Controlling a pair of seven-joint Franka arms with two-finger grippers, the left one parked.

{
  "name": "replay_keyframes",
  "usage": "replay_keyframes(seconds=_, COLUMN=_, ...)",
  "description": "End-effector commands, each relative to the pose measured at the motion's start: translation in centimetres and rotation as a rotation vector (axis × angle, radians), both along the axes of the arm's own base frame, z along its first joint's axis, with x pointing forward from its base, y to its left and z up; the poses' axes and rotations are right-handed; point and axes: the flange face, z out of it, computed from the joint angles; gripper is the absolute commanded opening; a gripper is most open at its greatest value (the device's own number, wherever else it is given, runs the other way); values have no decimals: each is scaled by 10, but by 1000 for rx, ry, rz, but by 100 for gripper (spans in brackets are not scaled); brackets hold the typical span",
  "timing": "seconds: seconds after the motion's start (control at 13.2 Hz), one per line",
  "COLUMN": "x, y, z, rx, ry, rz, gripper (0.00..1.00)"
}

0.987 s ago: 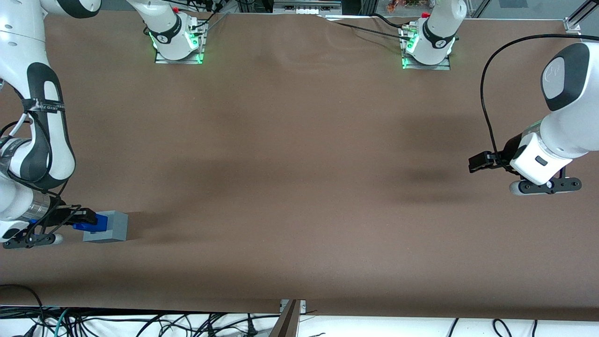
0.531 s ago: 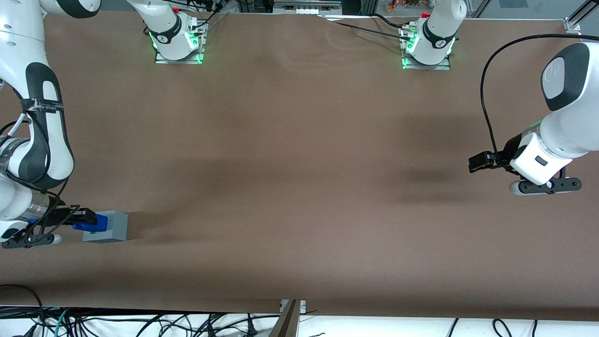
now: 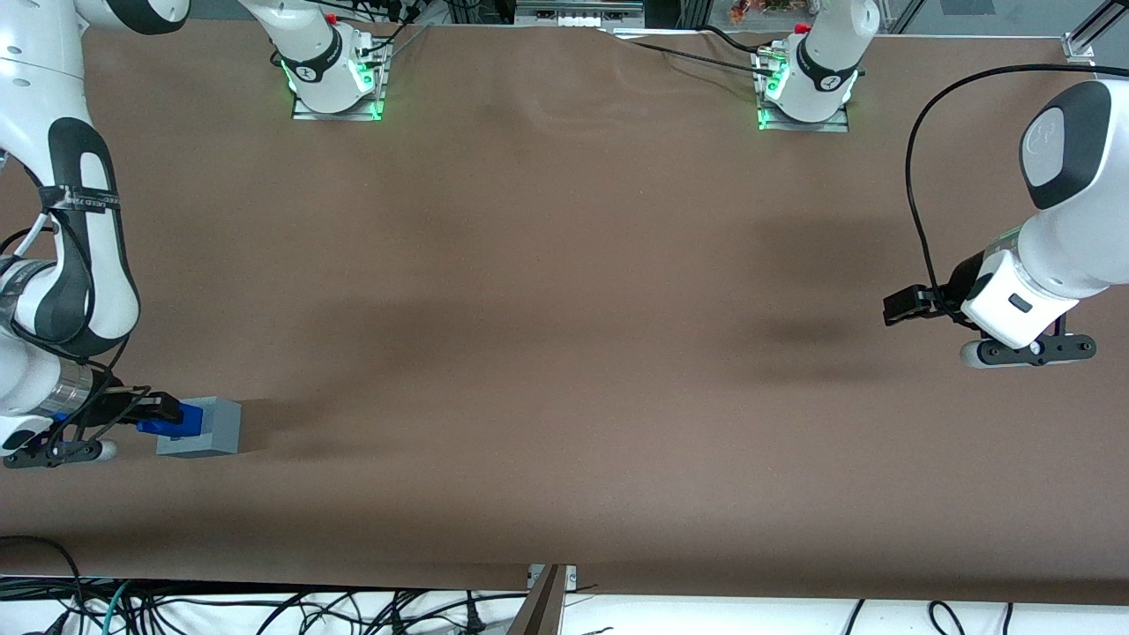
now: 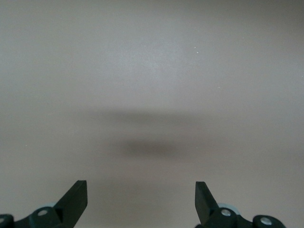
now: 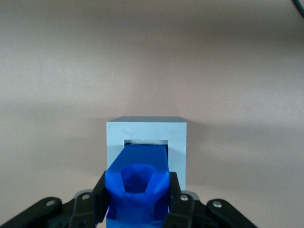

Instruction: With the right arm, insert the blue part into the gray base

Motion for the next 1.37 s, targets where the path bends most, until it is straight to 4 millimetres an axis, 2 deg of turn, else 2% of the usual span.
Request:
replay_keyframes(seconds=0.0, x=-8, y=-13, z=-55, rx=13, ry=71, rz=3, gripper=31)
replay_keyframes(seconds=0.68, x=-2, y=-8, z=-41, rx=3, ry=48, rz=10, gripper=31)
replay_keyframes(seconds=0.99, x=3, y=-7, z=-27, rx=-13, ry=24, rz=22, gripper=31)
replay_keyframes(seconds=1.29, x=4, y=-6, z=-27, rx=-16, ry=24, rz=28, gripper=31)
